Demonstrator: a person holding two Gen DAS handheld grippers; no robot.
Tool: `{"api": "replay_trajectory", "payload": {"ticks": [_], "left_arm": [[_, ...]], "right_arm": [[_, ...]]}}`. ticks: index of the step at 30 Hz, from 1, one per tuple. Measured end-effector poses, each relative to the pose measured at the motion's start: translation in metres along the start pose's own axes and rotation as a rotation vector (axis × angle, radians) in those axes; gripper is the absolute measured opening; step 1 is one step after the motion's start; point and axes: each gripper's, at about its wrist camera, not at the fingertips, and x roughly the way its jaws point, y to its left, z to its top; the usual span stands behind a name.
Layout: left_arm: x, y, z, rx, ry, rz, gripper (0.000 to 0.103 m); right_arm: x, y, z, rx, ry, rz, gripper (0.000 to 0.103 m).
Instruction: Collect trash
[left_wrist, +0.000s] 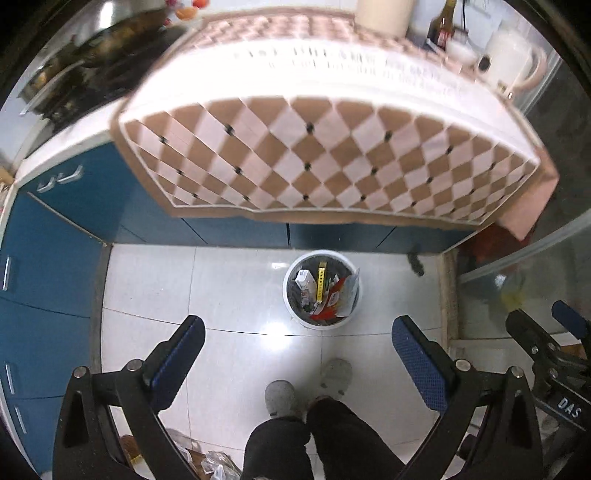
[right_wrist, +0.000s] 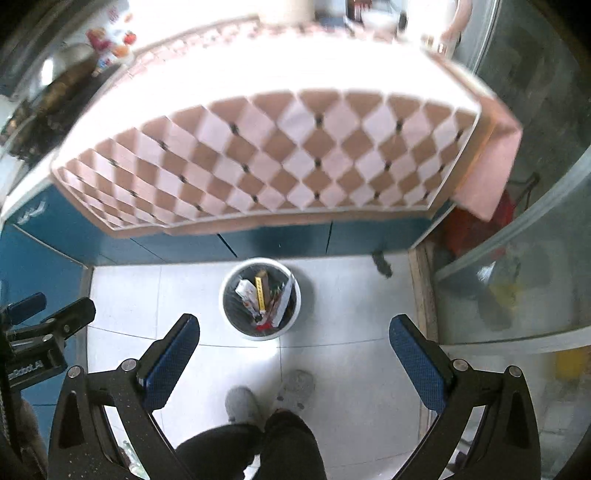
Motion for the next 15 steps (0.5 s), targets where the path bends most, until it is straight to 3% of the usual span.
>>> {"api": "replay_trajectory", "payload": {"ticks": [8,15], "left_arm": [[-0.095,0.019,-0.003,0.048,-0.066,-0.098,0.103],[-0.163,0.041,-0.007,0.066,-0.092,-0.237,0.103]], "right_arm": [[-0.127,0.029,-0.006,0.024,-0.075,0.032,0.103],[-0.206,0.054,-0.014,0.077,-0.09,0.162,0.103]]}}
